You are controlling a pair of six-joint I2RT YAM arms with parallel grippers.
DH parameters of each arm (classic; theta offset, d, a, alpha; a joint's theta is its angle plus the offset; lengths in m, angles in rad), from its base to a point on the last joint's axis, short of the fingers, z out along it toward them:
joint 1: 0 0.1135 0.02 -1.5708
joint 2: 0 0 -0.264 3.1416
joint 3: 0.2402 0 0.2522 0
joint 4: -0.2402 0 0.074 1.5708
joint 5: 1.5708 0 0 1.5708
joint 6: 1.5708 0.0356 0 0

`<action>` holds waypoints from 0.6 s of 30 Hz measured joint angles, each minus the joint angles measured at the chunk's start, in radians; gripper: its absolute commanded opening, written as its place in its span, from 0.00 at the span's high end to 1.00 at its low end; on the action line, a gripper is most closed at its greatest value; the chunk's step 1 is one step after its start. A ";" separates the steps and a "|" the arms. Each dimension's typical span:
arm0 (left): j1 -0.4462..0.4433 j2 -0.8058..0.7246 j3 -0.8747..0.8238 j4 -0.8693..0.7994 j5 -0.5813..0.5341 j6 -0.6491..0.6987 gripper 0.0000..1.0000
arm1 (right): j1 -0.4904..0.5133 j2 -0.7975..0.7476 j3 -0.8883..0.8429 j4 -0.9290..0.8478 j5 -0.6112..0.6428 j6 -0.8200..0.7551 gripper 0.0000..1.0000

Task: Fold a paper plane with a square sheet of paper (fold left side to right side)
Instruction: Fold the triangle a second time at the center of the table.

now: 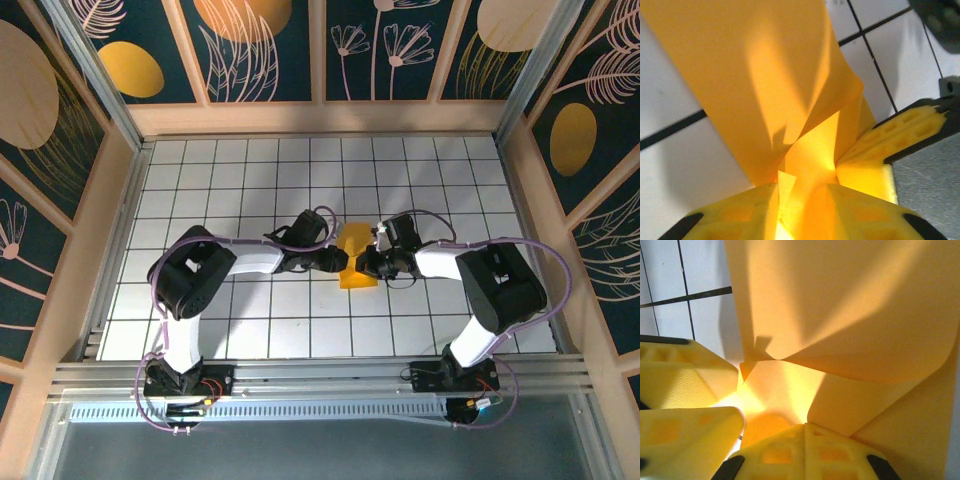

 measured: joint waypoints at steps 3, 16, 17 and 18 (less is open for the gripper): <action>0.000 -0.069 0.000 -0.026 -0.039 0.000 0.70 | 0.000 0.000 0.000 0.000 0.000 0.000 1.00; -0.009 -0.221 -0.155 -0.006 0.115 -0.121 0.86 | 0.000 0.000 0.000 0.000 0.000 0.000 1.00; -0.015 -0.216 -0.156 0.003 0.133 -0.136 0.86 | 0.000 0.000 0.000 0.000 0.000 0.000 1.00; -0.019 -0.210 -0.155 0.018 0.147 -0.148 0.87 | 0.000 0.000 0.000 -0.001 0.000 0.000 1.00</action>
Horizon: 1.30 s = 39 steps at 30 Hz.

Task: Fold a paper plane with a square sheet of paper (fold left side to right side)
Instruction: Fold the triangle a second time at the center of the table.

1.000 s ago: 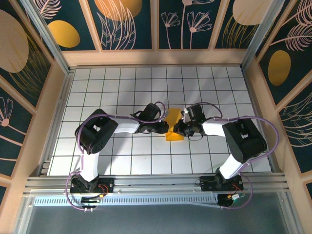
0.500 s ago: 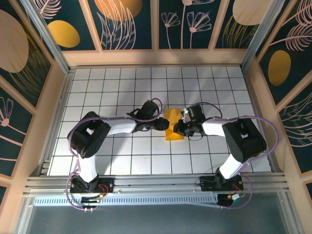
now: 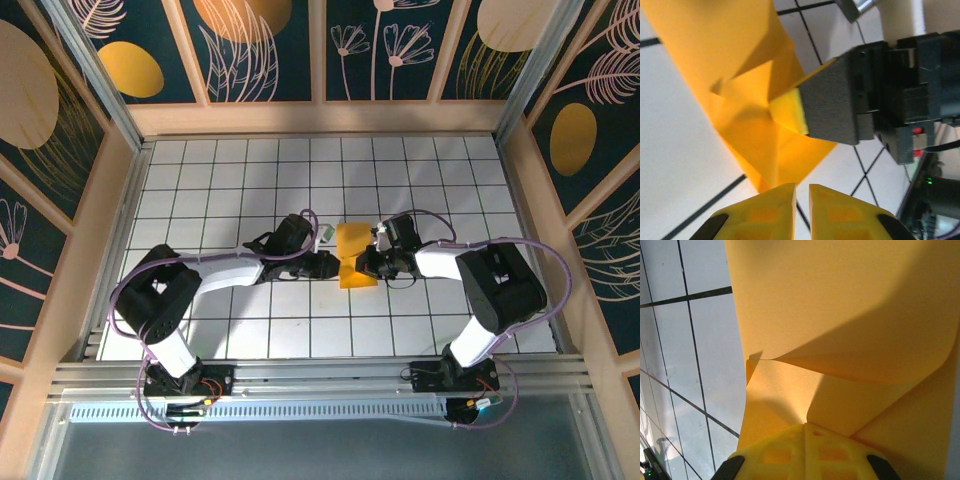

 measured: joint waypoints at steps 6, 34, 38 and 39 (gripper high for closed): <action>-0.022 0.085 0.040 0.043 0.057 -0.038 0.89 | 0.000 0.000 0.000 0.000 0.000 0.000 1.00; -0.028 0.221 0.084 0.041 0.071 -0.044 0.89 | 0.001 0.001 0.003 -0.005 0.000 -0.008 1.00; -0.028 0.221 0.083 0.040 0.071 -0.044 0.89 | 0.001 0.001 0.003 -0.005 0.000 -0.008 1.00; -0.028 0.221 0.083 0.041 0.070 -0.044 0.89 | 0.001 0.002 0.003 -0.005 0.000 -0.008 1.00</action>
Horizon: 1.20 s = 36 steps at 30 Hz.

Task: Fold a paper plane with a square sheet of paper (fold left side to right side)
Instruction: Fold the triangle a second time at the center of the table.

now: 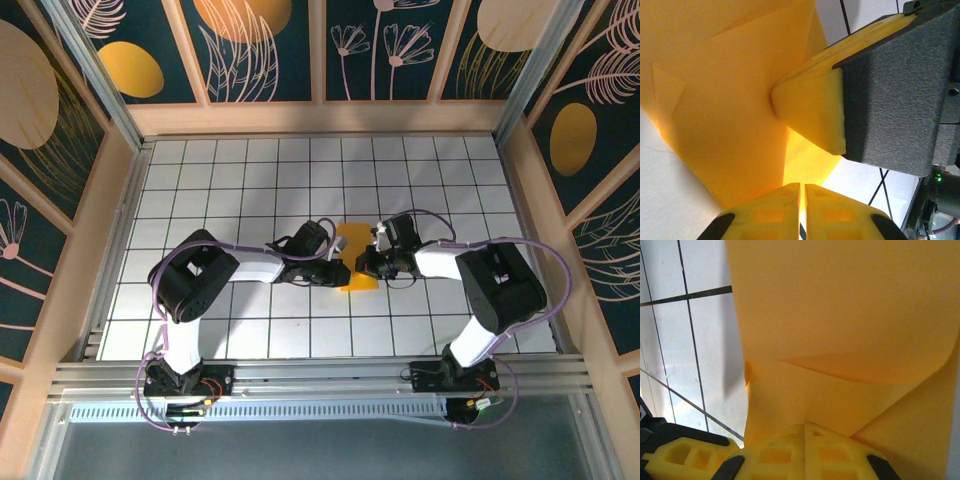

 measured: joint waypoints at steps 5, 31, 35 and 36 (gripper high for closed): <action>0.000 0.000 -0.002 -0.001 -0.003 0.000 0.89 | 0.000 0.001 0.002 -0.001 0.000 0.000 1.00; -0.002 0.002 -0.010 -0.023 -0.048 0.011 0.92 | 0.001 0.005 0.007 -0.008 0.000 -0.015 1.00; -0.003 0.002 -0.010 -0.026 -0.053 0.012 0.94 | 0.001 0.005 0.008 -0.007 -0.002 -0.018 1.00; -0.003 0.002 -0.010 -0.026 -0.053 0.015 0.94 | 0.001 0.004 0.008 -0.007 -0.004 -0.018 1.00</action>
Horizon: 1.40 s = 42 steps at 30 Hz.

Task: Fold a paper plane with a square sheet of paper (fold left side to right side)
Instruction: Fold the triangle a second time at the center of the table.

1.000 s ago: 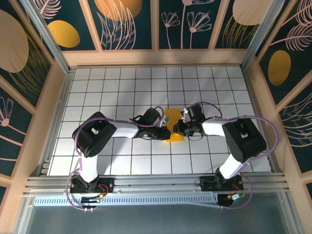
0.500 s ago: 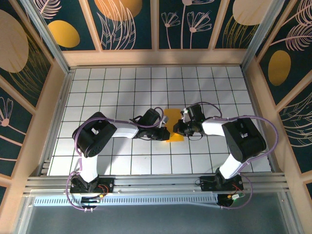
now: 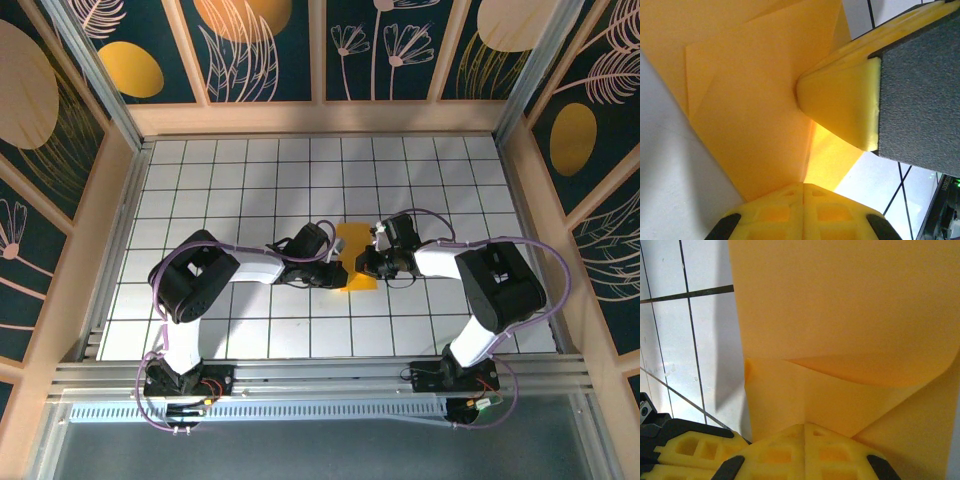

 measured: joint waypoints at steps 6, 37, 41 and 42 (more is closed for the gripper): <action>-0.002 0.000 0.000 -0.004 -0.009 0.011 0.96 | 0.001 -0.037 0.000 -0.002 -0.001 0.001 1.00; -0.010 0.000 0.010 -0.026 -0.033 0.023 0.99 | -0.001 0.000 -0.006 0.030 0.028 -0.012 1.00; -0.010 0.000 0.011 -0.026 -0.036 0.023 0.99 | -0.039 0.002 -0.004 0.029 0.024 -0.028 1.00; -0.010 0.000 0.011 -0.026 -0.036 0.023 0.99 | -0.052 0.003 -0.002 0.027 0.024 -0.031 1.00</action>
